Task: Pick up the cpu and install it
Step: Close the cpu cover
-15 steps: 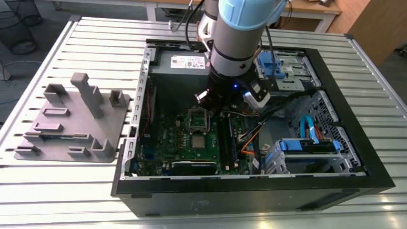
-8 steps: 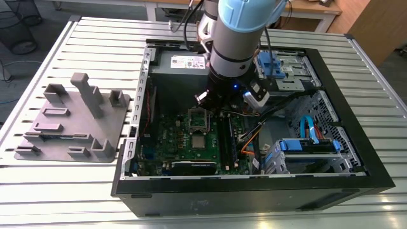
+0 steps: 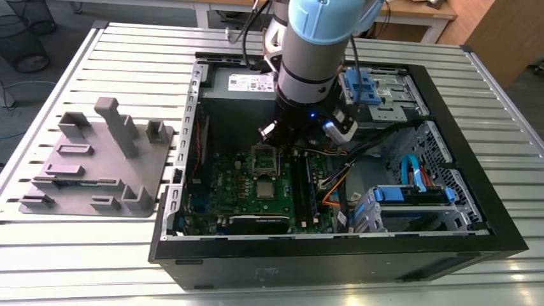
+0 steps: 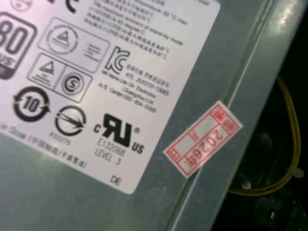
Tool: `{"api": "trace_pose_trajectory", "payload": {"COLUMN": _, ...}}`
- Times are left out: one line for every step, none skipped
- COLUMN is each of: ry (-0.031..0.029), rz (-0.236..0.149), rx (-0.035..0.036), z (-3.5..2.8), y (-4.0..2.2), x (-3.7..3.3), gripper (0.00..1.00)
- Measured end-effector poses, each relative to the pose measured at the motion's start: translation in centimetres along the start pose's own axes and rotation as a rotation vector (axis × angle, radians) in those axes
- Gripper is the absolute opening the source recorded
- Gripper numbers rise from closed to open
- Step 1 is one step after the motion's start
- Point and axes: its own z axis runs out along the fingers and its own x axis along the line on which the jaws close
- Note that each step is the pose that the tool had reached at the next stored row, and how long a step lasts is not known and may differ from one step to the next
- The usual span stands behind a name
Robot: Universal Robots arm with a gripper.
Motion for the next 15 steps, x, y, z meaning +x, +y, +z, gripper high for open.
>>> {"api": "trace_pose_trajectory", "payload": {"ry": 0.0001, "rz": -0.002, "rx": 0.0000, "z": 0.00, "y": 0.03, "x": 0.07, "gripper": 0.11}}
{"api": "trace_pose_trajectory", "payload": {"ry": 0.0001, "rz": -0.004, "rx": -0.0001, "z": 0.01, "y": 0.06, "x": 0.12, "gripper": 0.11}}
{"api": "trace_pose_trajectory", "payload": {"ry": 0.0001, "rz": -0.006, "rx": 0.0001, "z": 0.00, "y": 0.07, "x": 0.14, "gripper": 0.11}}
{"api": "trace_pose_trajectory", "payload": {"ry": 0.0001, "rz": -0.008, "rx": 0.0001, "z": -0.01, "y": 0.07, "x": 0.15, "gripper": 0.11}}
{"api": "trace_pose_trajectory", "payload": {"ry": 0.0003, "rz": -0.009, "rx": 0.0002, "z": -0.05, "y": 0.07, "x": 0.15, "gripper": 0.11}}
{"api": "trace_pose_trajectory", "payload": {"ry": 0.0004, "rz": -0.010, "rx": 0.0003, "z": -0.09, "y": 0.07, "x": 0.16, "gripper": 0.11}}
{"api": "trace_pose_trajectory", "payload": {"ry": 0.0006, "rz": -0.011, "rx": 0.0003, "z": -0.14, "y": 0.07, "x": 0.16, "gripper": 0.11}}
{"api": "trace_pose_trajectory", "payload": {"ry": 0.0006, "rz": -0.012, "rx": 0.0002, "z": -0.20, "y": 0.06, "x": 0.16, "gripper": 0.11}}
{"api": "trace_pose_trajectory", "payload": {"ry": 0.0006, "rz": -0.013, "rx": 0.0001, "z": -0.27, "y": 0.05, "x": 0.17, "gripper": 0.11}}
{"api": "trace_pose_trajectory", "payload": {"ry": 0.0007, "rz": -0.014, "rx": 0.0000, "z": -0.33, "y": 0.02, "x": 0.18, "gripper": 0.11}}
{"api": "trace_pose_trajectory", "payload": {"ry": 0.0008, "rz": -0.016, "rx": 0.0000, "z": -0.39, "y": 0.00, "x": 0.19, "gripper": 0.11}}
{"api": "trace_pose_trajectory", "payload": {"ry": 0.0009, "rz": -0.017, "rx": -0.0001, "z": -0.45, "y": -0.03, "x": 0.21, "gripper": 0.11}}
{"api": "trace_pose_trajectory", "payload": {"ry": 0.0011, "rz": -0.018, "rx": 0.0000, "z": -0.52, "y": -0.05, "x": 0.22, "gripper": 0.11}}
{"api": "trace_pose_trajectory", "payload": {"ry": 0.0014, "rz": -0.019, "rx": 0.0000, "z": -0.61, "y": -0.08, "x": 0.24, "gripper": 0.11}}
{"api": "trace_pose_trajectory", "payload": {"ry": 0.0014, "rz": -0.020, "rx": -0.0001, "z": -0.69, "y": -0.09, "x": 0.24, "gripper": 0.11}}
